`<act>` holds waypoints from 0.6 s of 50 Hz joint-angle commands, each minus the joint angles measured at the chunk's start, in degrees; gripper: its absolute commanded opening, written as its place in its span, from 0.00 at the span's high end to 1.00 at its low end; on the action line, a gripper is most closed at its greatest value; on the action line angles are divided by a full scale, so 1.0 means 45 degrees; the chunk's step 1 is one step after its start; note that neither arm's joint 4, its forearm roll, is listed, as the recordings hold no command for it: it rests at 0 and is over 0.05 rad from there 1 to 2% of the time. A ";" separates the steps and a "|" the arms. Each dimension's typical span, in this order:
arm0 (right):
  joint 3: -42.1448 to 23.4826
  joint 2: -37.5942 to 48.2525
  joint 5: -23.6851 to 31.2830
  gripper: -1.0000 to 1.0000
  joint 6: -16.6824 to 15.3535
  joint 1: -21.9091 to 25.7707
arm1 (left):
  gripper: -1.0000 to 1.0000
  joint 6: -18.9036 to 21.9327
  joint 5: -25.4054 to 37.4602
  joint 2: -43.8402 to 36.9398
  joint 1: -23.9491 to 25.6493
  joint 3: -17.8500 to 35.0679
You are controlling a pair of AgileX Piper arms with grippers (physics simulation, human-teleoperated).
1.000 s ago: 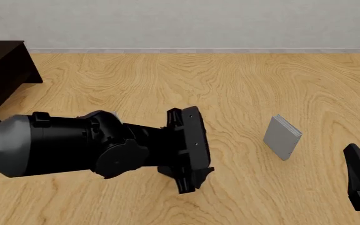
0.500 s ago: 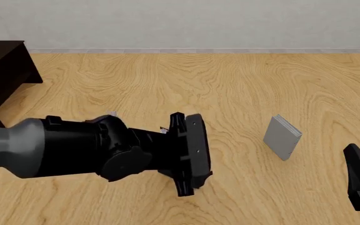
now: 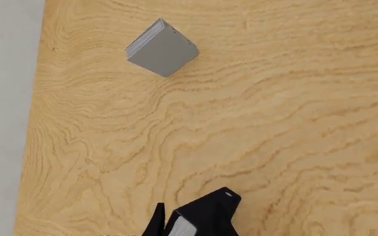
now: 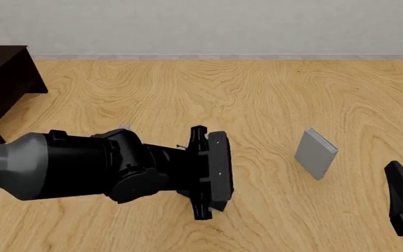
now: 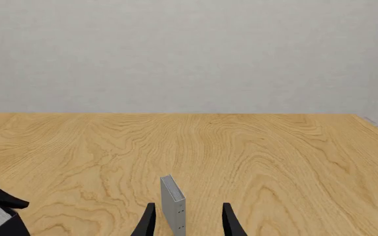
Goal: Pick up the book in the middle and place it on the cabinet shelf.
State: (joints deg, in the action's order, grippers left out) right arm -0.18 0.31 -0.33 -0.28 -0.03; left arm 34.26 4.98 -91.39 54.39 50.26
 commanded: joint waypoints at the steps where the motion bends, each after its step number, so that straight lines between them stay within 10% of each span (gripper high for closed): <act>1: 0.0000 0.0000 0.0000 0.00 -0.0001 0.0003 | 1.00 0.0731 0.0580 0.0193 0.0000 -0.0193; 30: 0.0000 0.0001 0.0001 0.00 0.0001 0.0002 | 1.00 0.2580 0.1658 0.1695 -0.0897 0.0934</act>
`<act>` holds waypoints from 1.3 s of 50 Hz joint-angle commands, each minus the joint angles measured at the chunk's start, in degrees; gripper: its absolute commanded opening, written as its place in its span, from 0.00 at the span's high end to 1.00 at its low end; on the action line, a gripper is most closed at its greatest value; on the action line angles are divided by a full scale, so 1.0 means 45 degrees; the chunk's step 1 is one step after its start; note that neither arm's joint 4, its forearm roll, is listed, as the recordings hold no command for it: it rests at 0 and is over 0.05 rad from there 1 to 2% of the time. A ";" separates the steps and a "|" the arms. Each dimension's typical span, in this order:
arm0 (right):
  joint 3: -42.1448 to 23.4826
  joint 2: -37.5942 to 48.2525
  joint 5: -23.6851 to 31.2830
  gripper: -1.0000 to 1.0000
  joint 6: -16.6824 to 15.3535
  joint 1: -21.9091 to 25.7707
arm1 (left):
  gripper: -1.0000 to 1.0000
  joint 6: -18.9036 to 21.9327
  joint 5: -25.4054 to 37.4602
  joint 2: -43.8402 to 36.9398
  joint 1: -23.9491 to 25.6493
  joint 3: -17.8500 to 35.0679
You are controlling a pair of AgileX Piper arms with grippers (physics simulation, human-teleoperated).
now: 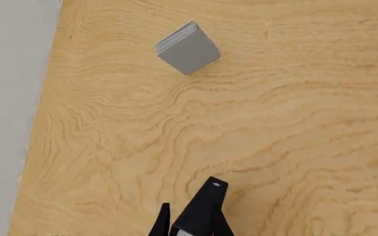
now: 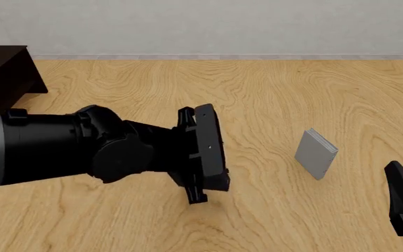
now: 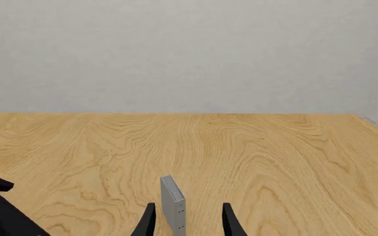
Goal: Pick up the book in the middle and place it on the cabinet shelf.
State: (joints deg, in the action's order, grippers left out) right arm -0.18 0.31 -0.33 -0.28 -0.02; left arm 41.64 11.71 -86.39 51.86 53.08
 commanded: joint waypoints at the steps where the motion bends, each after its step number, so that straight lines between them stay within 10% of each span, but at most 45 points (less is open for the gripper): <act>1: 0.0000 0.0001 0.0001 0.00 -0.0002 0.0000 | 1.00 0.0874 0.0401 0.0774 -0.0296 0.0314; 65: 0.0000 -0.0001 0.0000 0.00 0.0001 -0.0002 | 1.00 0.1881 -0.2412 0.3455 -0.3139 0.0851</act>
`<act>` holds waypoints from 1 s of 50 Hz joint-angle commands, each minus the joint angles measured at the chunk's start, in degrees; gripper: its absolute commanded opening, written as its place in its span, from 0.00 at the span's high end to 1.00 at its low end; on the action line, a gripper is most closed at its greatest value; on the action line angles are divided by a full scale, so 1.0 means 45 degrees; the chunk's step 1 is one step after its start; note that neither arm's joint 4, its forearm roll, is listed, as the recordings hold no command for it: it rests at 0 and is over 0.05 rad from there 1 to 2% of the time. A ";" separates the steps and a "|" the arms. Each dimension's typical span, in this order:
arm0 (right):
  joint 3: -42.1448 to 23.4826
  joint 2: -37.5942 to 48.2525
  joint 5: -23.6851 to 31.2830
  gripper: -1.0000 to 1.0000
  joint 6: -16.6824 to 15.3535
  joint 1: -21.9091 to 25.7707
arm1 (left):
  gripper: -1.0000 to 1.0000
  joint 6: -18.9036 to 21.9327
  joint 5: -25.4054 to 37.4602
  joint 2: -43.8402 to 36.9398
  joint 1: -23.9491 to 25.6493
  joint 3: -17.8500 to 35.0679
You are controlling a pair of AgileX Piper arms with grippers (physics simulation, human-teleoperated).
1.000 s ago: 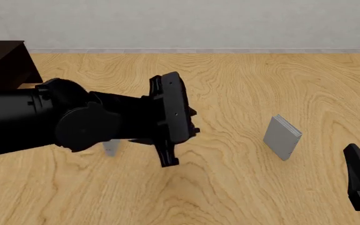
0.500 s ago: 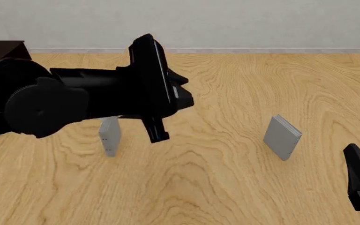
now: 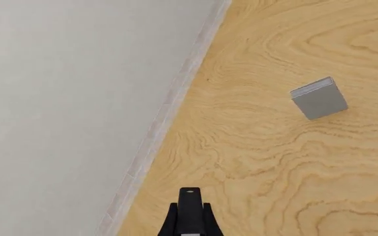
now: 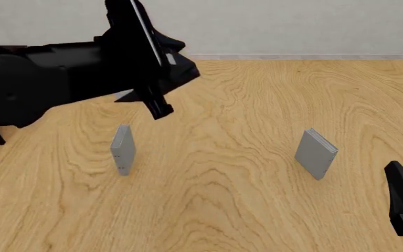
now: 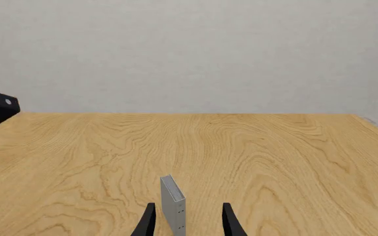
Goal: Pick up the book in the middle and place it on the cabinet shelf.
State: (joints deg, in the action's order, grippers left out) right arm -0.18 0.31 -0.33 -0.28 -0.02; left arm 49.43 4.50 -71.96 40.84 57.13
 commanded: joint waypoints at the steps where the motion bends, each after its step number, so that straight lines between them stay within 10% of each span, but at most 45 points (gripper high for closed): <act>1: 0.0000 -0.0001 0.0000 0.00 -0.0002 -0.0001 | 1.00 0.0148 -0.0918 0.0194 -0.0839 -0.0030; 50: 0.0000 0.0000 0.0000 0.00 -0.0002 0.0001 | 1.00 0.2871 -0.3596 0.0520 -0.4281 -0.0956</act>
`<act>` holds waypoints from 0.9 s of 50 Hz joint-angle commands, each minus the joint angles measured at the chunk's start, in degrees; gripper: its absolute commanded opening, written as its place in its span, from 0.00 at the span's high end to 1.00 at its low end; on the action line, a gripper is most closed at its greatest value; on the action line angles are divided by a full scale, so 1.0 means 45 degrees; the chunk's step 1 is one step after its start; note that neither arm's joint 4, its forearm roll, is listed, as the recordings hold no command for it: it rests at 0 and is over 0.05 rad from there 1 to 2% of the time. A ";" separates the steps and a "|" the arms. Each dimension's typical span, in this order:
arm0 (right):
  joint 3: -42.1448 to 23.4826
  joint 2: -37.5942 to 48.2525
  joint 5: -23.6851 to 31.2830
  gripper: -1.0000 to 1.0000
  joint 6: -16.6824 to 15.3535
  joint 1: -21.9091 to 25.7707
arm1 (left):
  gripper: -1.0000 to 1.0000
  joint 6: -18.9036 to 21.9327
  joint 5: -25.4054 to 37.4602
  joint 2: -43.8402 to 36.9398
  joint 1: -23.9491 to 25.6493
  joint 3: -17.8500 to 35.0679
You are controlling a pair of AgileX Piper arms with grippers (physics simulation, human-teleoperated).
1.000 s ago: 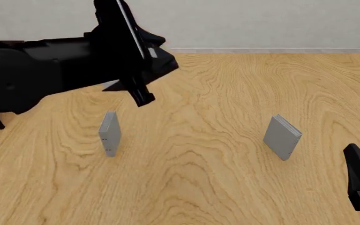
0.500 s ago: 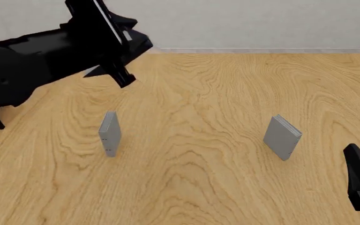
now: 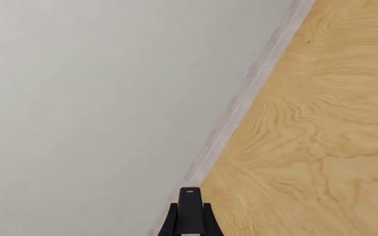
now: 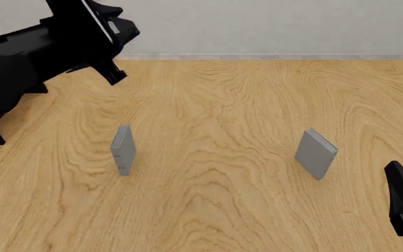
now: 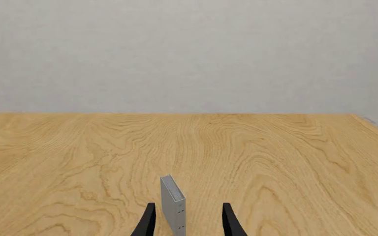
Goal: Pick up the book in the middle and place it on the cabinet shelf.
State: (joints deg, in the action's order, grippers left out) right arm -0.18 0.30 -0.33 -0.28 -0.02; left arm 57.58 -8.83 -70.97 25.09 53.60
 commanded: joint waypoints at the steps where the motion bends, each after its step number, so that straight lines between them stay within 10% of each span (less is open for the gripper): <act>1: 0.0000 0.0001 0.0000 0.00 -0.0001 0.0001 | 1.00 0.1060 -0.0636 0.0301 -0.0783 -0.0171; 45: 0.0000 0.0000 0.0000 0.00 0.0000 0.0000 | 1.00 0.3448 -0.0476 0.2179 -0.2992 -0.1395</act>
State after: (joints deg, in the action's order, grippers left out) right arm -0.18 0.31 -0.33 -0.28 -0.02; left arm 69.43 -10.28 -63.30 13.73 47.23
